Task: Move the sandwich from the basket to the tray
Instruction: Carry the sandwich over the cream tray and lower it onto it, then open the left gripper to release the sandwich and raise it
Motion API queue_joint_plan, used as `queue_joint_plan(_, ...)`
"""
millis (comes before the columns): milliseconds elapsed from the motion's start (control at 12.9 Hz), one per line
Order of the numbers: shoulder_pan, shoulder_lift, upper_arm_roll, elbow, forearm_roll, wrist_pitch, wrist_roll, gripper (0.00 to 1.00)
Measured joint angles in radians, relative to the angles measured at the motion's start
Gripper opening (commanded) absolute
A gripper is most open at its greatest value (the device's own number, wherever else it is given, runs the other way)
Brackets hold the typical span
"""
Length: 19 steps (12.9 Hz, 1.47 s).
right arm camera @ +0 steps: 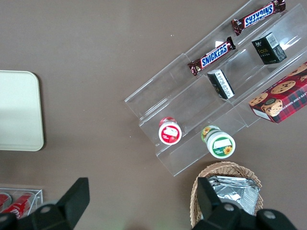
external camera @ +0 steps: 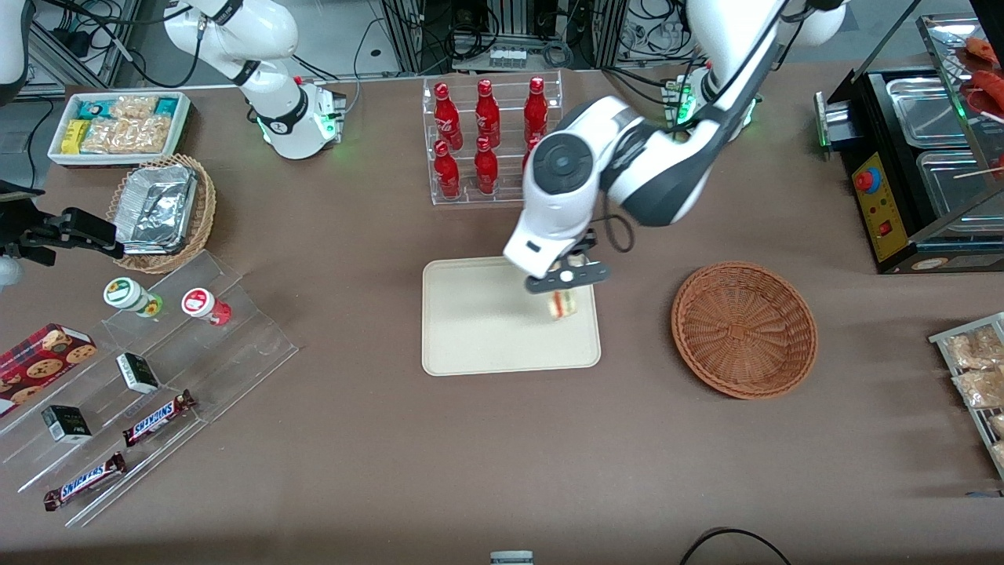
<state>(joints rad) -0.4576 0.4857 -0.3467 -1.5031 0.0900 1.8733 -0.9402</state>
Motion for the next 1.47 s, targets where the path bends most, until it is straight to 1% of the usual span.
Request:
queue_joint_plan(232,-0.024,0.081,0.0,0.006,0.018,0.094,0.0,0.18)
queue_joint_plan(697,-0.076,0.194,0.001,0.01,0.134,0.24,-0.015,0.18)
queue_joint_plan(930,-0.081,0.234,0.001,0.014,0.151,0.285,-0.018,0.22)
queue_joint_plan(1007,-0.083,0.24,0.001,0.014,0.152,0.299,-0.018,0.33)
queue_joint_plan(1085,-0.085,0.244,0.001,0.014,0.152,0.305,-0.019,0.75)
queue_joint_plan(1162,-0.087,0.246,0.001,0.015,0.153,0.307,-0.019,1.0)
queue_joint_plan(1472,-0.087,0.247,0.001,0.019,0.155,0.307,-0.019,1.0)
